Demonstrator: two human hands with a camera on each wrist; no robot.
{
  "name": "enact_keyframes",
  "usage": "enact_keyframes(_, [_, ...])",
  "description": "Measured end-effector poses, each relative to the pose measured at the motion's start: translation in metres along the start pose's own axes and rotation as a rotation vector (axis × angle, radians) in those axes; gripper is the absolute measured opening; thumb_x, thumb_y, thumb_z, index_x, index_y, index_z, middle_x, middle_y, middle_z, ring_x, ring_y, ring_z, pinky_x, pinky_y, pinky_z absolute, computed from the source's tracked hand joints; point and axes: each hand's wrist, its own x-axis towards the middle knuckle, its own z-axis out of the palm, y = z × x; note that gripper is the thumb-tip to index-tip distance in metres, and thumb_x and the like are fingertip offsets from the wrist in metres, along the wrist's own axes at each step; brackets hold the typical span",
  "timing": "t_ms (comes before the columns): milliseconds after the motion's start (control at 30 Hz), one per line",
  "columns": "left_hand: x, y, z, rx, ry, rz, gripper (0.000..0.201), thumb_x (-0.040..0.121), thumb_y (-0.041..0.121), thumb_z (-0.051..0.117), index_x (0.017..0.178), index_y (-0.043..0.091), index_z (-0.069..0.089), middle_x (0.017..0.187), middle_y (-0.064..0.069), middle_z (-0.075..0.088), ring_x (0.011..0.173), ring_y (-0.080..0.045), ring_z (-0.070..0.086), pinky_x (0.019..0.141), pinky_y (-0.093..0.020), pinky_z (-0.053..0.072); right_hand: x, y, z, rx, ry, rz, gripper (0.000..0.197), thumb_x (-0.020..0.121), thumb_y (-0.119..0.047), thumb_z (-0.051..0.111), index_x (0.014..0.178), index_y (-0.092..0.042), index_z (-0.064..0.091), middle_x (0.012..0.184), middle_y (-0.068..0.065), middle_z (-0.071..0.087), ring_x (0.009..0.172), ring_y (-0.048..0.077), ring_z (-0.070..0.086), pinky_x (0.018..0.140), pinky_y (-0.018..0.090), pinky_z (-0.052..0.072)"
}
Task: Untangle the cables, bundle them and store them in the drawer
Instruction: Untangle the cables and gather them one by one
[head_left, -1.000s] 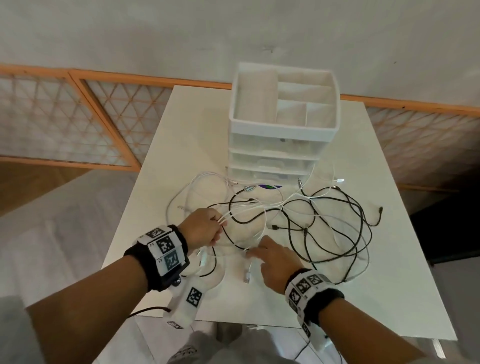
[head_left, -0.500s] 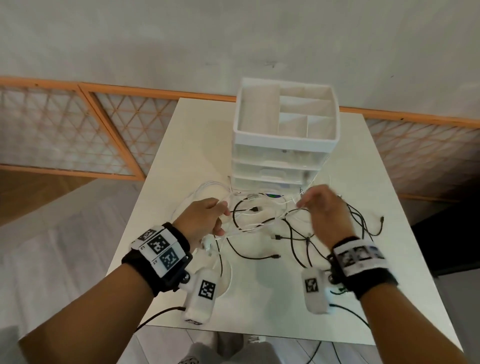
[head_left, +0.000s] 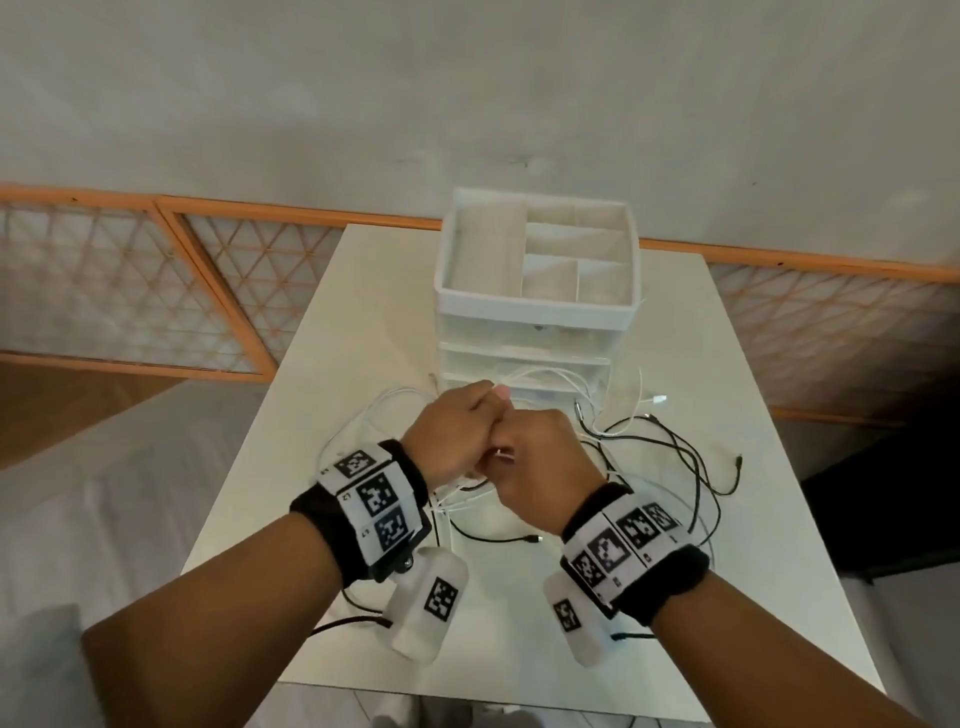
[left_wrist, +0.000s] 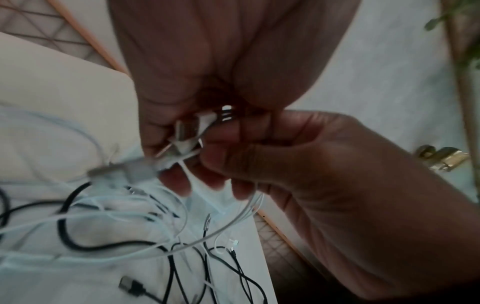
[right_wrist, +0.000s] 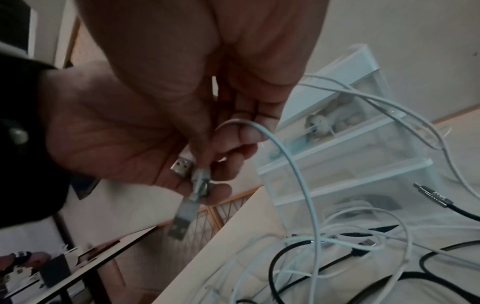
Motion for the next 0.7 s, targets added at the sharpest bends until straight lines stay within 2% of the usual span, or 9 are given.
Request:
enact_keyframes(67, [0.0,-0.002,0.002,-0.106,0.004,-0.068,0.042,0.104,0.037,0.037,0.088,0.005,0.06,0.067,-0.008,0.063,0.053,-0.022,0.056,0.051,-0.031,0.049,0.004,0.001,-0.003,0.118,0.06,0.102,0.017,0.074,0.003,0.073,0.071,-0.012,0.068,0.069,0.002,0.072,0.065,0.015,0.068,0.064,0.031,0.057])
enact_keyframes(133, [-0.002,-0.003,0.003,-0.086,-0.007,-0.124,0.04,0.104,0.036,0.034,0.09,0.007,0.057,0.059,-0.005,0.055,0.041,-0.015,0.045,0.037,-0.021,0.037,0.006,0.003,-0.007,0.213,0.117,0.153,0.024,0.072,0.005,0.073,0.076,-0.012,0.058,0.063,0.003,0.066,0.056,0.013,0.062,0.056,0.025,0.052])
enact_keyframes(233, [-0.004,-0.005,0.004,0.029,-0.041,-0.157,0.038,0.102,0.034,0.037,0.089,0.004,0.057,0.055,0.002,0.046,0.041,-0.01,0.033,0.038,-0.019,0.028,0.005,0.008,-0.019,0.374,0.085,0.214,0.023,0.073,0.002,0.076,0.081,-0.01,0.058,0.067,0.012,0.064,0.056,0.016,0.057,0.054,0.029,0.051])
enact_keyframes(333, [-0.008,0.009,-0.009,0.06,0.051,-0.109,0.042,0.099,0.044,0.046,0.076,0.012,0.061,0.036,0.012,0.037,0.032,-0.007,0.03,0.036,-0.016,0.026,-0.003,0.028,-0.022,0.375,0.03,0.293,0.015,0.076,-0.009,0.078,0.076,-0.016,0.065,0.07,0.011,0.068,0.061,0.028,0.063,0.06,0.035,0.056])
enact_keyframes(433, [-0.01,0.034,-0.034,-0.122,0.15,0.015,0.041,0.093,0.049,0.056,0.07,0.015,0.056,0.044,0.009,0.027,0.038,-0.013,0.023,0.048,-0.024,0.021,-0.018,0.057,-0.004,0.135,-0.104,0.437,0.021,0.087,-0.025,0.07,0.066,-0.028,0.066,0.067,0.002,0.068,0.066,0.021,0.063,0.062,0.019,0.048])
enact_keyframes(467, [-0.009,0.041,-0.043,-0.227,0.168,0.045,0.041,0.095,0.048,0.053,0.071,0.014,0.057,0.048,0.007,0.024,0.041,-0.013,0.02,0.048,-0.026,0.02,-0.021,0.065,0.003,0.061,-0.172,0.497,0.027,0.091,-0.033,0.065,0.064,-0.029,0.066,0.067,-0.001,0.068,0.067,0.018,0.062,0.065,0.019,0.046])
enact_keyframes(567, [-0.007,0.049,-0.057,-0.408,0.18,0.1,0.042,0.101,0.042,0.044,0.081,0.011,0.065,0.053,0.006,0.022,0.046,-0.013,0.017,0.046,-0.026,0.021,-0.013,0.069,0.011,-0.023,-0.24,0.579,0.043,0.101,-0.044,0.047,0.091,-0.014,0.077,0.085,0.009,0.074,0.085,0.028,0.069,0.087,0.031,0.05])
enact_keyframes(633, [-0.005,0.034,-0.061,-0.336,0.178,0.096,0.036,0.103,0.032,0.045,0.088,0.011,0.07,0.054,0.006,0.03,0.047,-0.013,0.026,0.051,-0.029,0.027,0.005,0.052,-0.004,-0.098,-0.114,0.497,0.048,0.103,-0.042,0.043,0.096,-0.009,0.077,0.085,0.01,0.075,0.088,0.029,0.07,0.09,0.03,0.048])
enact_keyframes(700, [-0.003,0.008,-0.063,-0.193,0.161,0.056,0.032,0.103,0.022,0.044,0.092,0.013,0.073,0.058,0.004,0.043,0.053,-0.015,0.037,0.059,-0.034,0.033,0.026,0.022,-0.035,-0.005,0.143,0.371,0.044,0.101,-0.04,0.049,0.087,-0.009,0.078,0.076,0.009,0.074,0.074,0.025,0.07,0.085,0.035,0.054])
